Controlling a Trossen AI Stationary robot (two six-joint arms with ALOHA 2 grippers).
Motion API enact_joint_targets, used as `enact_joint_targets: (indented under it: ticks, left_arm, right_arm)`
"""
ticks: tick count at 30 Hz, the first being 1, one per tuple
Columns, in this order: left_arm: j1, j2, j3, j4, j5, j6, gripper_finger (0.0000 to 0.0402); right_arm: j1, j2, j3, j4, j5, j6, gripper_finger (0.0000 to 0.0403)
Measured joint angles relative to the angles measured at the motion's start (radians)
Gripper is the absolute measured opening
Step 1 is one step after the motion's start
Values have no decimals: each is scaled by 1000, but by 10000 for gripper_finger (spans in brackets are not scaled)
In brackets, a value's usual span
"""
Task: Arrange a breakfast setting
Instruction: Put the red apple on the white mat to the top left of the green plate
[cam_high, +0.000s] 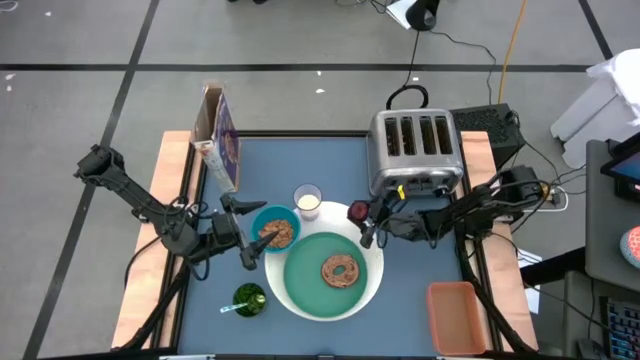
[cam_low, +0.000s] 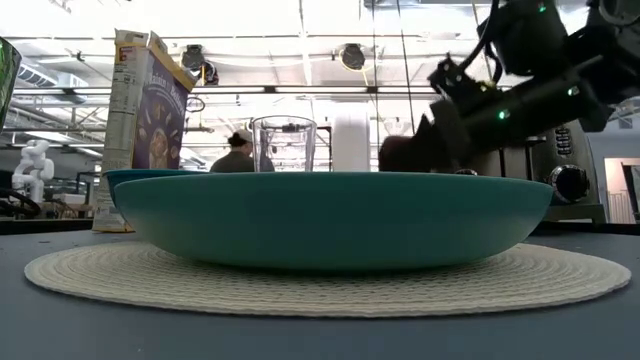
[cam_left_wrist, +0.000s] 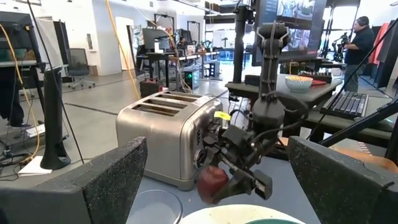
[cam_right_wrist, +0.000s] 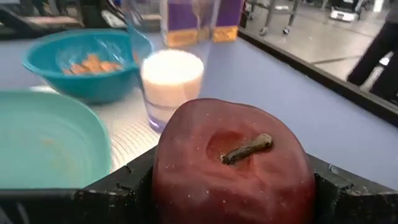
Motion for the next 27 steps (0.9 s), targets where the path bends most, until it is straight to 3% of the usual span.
enact_joint_targets:
  ticks: [17,27]
  left_arm:
    - [0,0,0,0,0,0,392]
    - [0,0,0,-7,0,0,392]
  right_arm:
    - [0,172,0,25,1,97,247]
    - [0,180,1,49,-1,92,276]
